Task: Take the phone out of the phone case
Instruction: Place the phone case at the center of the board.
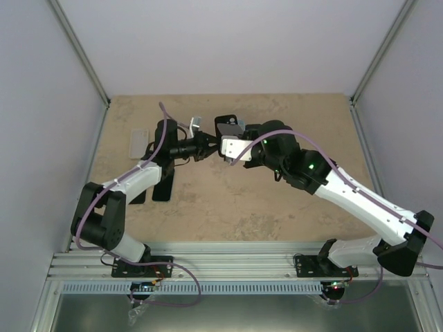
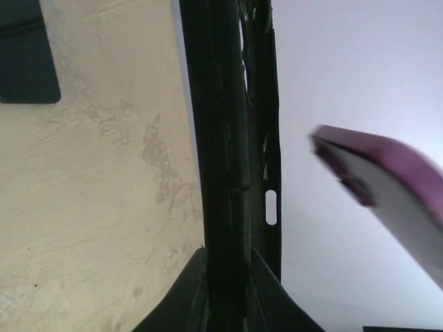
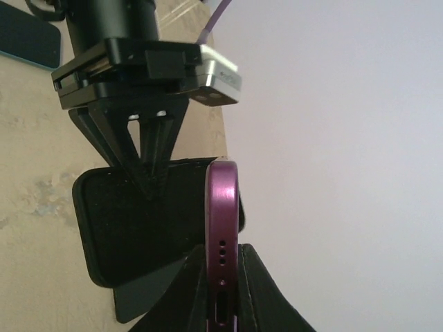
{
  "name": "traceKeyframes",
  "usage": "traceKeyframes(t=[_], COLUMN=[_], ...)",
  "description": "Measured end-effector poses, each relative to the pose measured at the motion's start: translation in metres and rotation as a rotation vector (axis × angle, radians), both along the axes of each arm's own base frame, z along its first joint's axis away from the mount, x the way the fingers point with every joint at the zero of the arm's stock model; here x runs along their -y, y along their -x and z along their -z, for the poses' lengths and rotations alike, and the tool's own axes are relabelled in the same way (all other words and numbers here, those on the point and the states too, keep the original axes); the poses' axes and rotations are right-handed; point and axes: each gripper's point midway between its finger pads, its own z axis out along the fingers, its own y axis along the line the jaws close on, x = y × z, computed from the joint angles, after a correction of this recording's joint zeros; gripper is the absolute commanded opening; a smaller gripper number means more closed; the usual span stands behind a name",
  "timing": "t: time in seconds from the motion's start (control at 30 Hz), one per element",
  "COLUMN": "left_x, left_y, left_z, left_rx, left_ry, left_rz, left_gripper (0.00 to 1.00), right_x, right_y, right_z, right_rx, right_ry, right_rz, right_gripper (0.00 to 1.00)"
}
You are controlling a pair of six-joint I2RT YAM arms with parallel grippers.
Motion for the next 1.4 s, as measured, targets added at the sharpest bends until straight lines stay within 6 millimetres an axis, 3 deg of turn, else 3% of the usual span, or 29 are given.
traceKeyframes(t=[0.13, 0.27, 0.4, 0.53, 0.73, 0.9, 1.2, 1.4], left_x=[-0.003, -0.006, -0.010, -0.008, -0.004, 0.009, 0.022, 0.024], left_y=[0.000, 0.011, 0.042, 0.061, 0.060, 0.062, 0.036, 0.046], left_z=[0.014, 0.045, 0.092, 0.109, 0.120, 0.148, 0.174, 0.196], left_rx=[-0.019, -0.082, -0.185, -0.203, -0.198, -0.254, -0.275, -0.325], left_ry=[-0.022, -0.054, -0.117, -0.159, -0.200, -0.255, -0.357, -0.412], left_rz=[-0.018, -0.025, -0.030, -0.018, -0.017, 0.018, 0.026, 0.045], left_gripper=[0.00, 0.00, 0.00, 0.00, 0.00, 0.00, 0.00, 0.00], right_x=[0.007, 0.017, 0.030, 0.044, 0.053, 0.054, 0.054, 0.054], right_y=[0.008, 0.012, 0.007, -0.001, -0.007, -0.007, -0.005, -0.005], right_z=[-0.015, -0.031, -0.039, -0.043, -0.044, -0.041, -0.031, -0.031], right_rx=[0.004, 0.019, 0.021, 0.018, -0.003, -0.025, -0.052, -0.056], right_ry=[-0.030, -0.063, -0.092, -0.116, -0.148, -0.155, -0.141, -0.142], right_rz=[-0.009, -0.002, 0.031, 0.073, 0.103, 0.101, 0.099, 0.098], right_gripper=[0.01, 0.00, 0.00, 0.01, 0.01, 0.01, 0.01, 0.01])
